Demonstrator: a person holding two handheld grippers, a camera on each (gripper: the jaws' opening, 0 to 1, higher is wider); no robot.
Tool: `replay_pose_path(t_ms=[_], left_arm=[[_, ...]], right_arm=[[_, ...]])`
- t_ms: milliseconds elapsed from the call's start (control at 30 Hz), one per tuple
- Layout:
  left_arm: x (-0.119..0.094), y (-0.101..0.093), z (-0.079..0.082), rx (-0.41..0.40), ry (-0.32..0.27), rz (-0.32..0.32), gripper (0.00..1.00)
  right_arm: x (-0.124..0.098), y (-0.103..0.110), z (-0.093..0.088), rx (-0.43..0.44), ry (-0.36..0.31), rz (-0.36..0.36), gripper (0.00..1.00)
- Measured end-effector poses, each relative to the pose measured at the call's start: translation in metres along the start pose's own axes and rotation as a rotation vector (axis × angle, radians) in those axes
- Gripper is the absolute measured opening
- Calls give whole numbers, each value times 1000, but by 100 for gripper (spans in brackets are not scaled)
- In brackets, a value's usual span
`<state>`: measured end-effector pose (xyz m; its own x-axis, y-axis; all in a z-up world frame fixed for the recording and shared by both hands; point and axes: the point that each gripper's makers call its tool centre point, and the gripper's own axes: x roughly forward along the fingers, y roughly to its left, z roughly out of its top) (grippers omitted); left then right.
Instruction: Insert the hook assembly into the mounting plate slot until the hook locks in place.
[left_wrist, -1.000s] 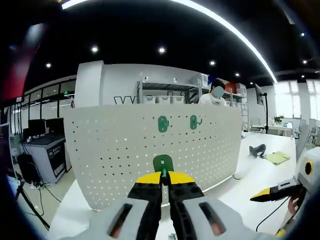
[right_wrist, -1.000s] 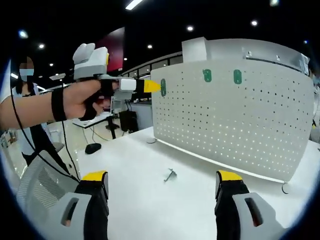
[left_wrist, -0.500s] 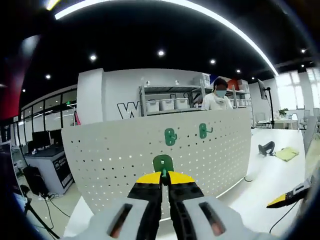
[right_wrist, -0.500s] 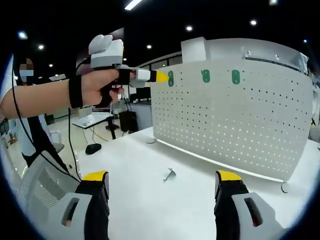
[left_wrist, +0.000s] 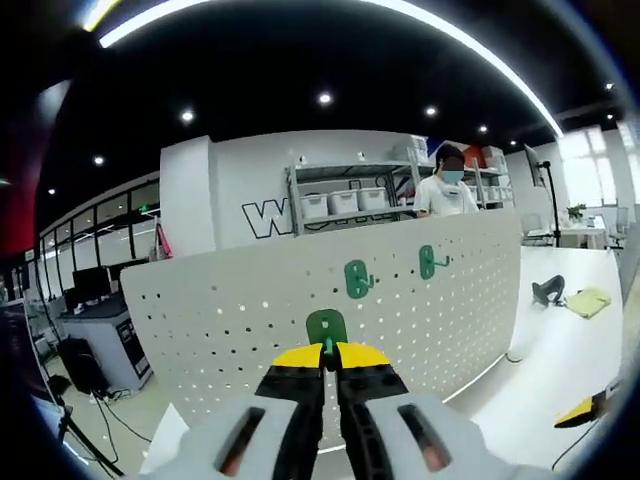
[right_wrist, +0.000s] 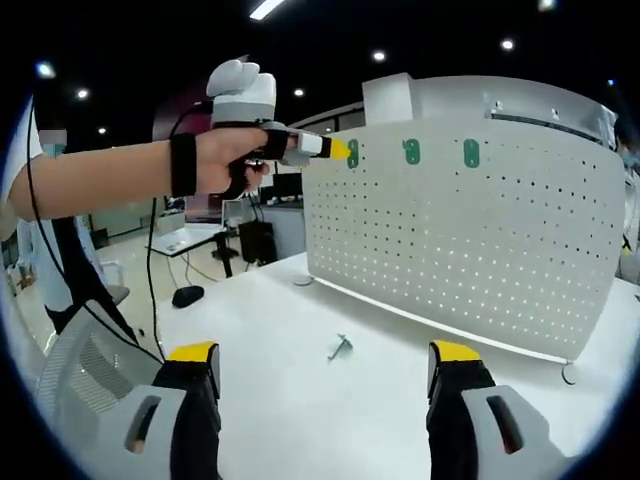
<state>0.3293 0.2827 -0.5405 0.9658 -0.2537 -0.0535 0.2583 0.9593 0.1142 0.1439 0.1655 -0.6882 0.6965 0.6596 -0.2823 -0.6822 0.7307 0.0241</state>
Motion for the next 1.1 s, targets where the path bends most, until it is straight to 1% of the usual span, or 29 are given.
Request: replay_pose_path(t_ms=[67, 200, 433, 533, 633, 667, 700, 767, 900, 1033, 1100], left_arm=[[5, 1, 4, 18, -4, 11, 3], [12, 3, 8, 6, -1, 28, 3], [22, 1, 8, 16, 10, 42, 3], [25, 4, 8, 8, 15, 61, 3], [29, 5, 8, 20, 19, 73, 3], [30, 7, 8, 10, 20, 78, 3], [32, 7, 8, 3, 20, 79, 3], [35, 7, 9, 27, 21, 85, 3], [40, 9, 11, 15, 18, 89, 3], [45, 11, 10, 3, 25, 92, 3], [48, 9, 13, 14, 17, 87, 3]], right_arm=[[0, 0, 0, 3, 1, -1, 87], [0, 0, -1, 5, 1, -2, 87], [-1, -2, 0, 8, -2, -6, 86], [-2, -3, -1, 10, 0, -7, 86], [-3, -3, -2, 8, 0, -5, 85], [-4, -4, -2, 10, -1, -6, 85], [-4, -4, -3, 14, 0, -5, 85], [-4, -4, -4, 14, 4, -5, 85], [-3, -5, -5, 18, 4, -4, 85], [-2, -6, -4, 19, 3, -4, 85], [-2, -8, -3, 18, 1, -6, 85]])
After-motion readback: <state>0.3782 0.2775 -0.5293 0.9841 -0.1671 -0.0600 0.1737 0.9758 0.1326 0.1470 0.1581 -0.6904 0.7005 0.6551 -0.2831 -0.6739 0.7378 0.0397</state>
